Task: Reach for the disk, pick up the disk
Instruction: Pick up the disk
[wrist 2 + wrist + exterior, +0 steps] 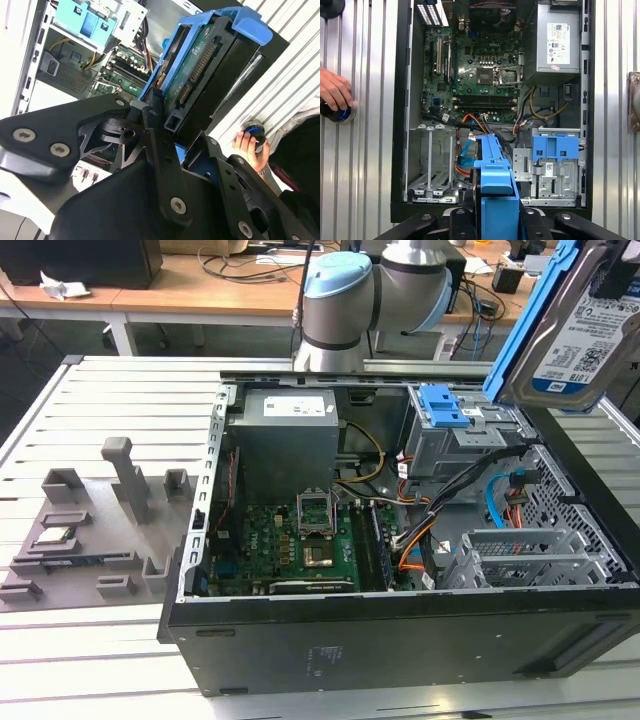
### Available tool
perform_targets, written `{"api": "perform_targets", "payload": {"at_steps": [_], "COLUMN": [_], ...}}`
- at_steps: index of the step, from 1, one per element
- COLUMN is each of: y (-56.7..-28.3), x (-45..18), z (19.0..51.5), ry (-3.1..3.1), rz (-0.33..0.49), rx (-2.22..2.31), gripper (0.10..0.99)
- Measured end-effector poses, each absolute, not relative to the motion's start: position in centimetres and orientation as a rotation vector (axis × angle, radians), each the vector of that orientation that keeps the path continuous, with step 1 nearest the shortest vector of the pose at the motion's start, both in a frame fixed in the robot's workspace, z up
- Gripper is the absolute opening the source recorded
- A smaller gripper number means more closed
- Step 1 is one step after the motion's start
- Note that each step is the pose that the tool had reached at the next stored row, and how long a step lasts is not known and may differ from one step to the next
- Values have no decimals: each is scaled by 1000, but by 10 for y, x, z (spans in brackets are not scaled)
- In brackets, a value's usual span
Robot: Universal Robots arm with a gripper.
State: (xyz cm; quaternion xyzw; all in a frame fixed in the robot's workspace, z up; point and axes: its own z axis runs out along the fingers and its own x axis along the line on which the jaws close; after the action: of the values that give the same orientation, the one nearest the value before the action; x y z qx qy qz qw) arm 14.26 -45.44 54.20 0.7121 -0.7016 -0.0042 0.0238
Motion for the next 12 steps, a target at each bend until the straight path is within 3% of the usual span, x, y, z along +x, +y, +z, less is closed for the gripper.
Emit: {"api": "perform_targets", "payload": {"at_steps": [12], "y": [-472], "x": [143], "z": [542], "ry": [-2171], "rz": [-11], "rx": [2203], "gripper": [365]}}
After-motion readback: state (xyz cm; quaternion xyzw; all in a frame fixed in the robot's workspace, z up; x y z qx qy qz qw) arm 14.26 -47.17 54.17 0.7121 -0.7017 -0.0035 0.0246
